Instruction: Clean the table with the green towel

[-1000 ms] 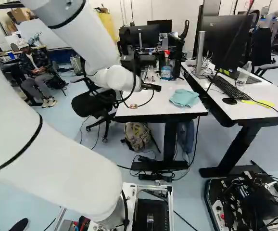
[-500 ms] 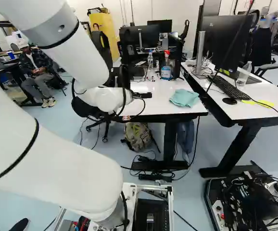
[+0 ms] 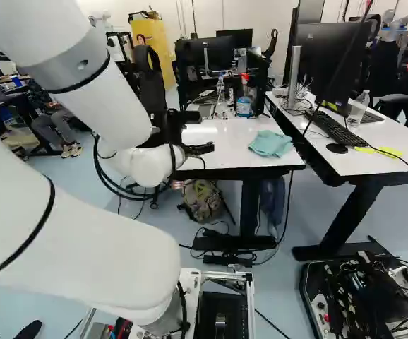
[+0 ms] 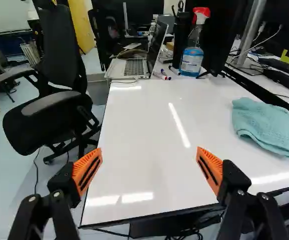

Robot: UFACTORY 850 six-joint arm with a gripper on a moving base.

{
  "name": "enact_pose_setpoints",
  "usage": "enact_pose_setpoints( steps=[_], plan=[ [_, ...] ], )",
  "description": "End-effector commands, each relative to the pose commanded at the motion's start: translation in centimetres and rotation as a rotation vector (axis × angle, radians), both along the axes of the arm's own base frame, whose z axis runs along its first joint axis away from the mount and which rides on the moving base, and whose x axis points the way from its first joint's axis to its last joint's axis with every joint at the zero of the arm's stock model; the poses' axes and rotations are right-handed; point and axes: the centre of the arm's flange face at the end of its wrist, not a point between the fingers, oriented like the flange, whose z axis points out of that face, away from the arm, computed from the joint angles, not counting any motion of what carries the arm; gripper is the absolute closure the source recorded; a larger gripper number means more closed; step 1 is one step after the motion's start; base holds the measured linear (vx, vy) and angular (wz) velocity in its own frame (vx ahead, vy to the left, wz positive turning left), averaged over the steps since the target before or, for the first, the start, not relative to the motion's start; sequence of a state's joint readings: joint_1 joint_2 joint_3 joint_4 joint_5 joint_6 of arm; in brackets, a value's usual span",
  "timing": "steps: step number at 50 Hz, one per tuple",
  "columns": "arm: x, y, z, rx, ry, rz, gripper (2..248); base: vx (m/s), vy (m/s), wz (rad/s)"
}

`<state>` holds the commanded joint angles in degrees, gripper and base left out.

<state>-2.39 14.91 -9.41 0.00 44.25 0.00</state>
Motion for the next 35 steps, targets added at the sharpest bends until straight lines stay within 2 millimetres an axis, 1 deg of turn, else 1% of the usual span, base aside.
enact_pose_setpoints(
  steps=[20, 35],
  plan=[
    [-1.8, 0.9, -1.2, -0.001, -0.031, 0.03, 3, 0.0, 0.0, 0.0],
    [-2.4, 1.2, -1.6, -0.001, -0.041, 0.041, 3, 0.0, 0.0, 0.0]
  ],
)
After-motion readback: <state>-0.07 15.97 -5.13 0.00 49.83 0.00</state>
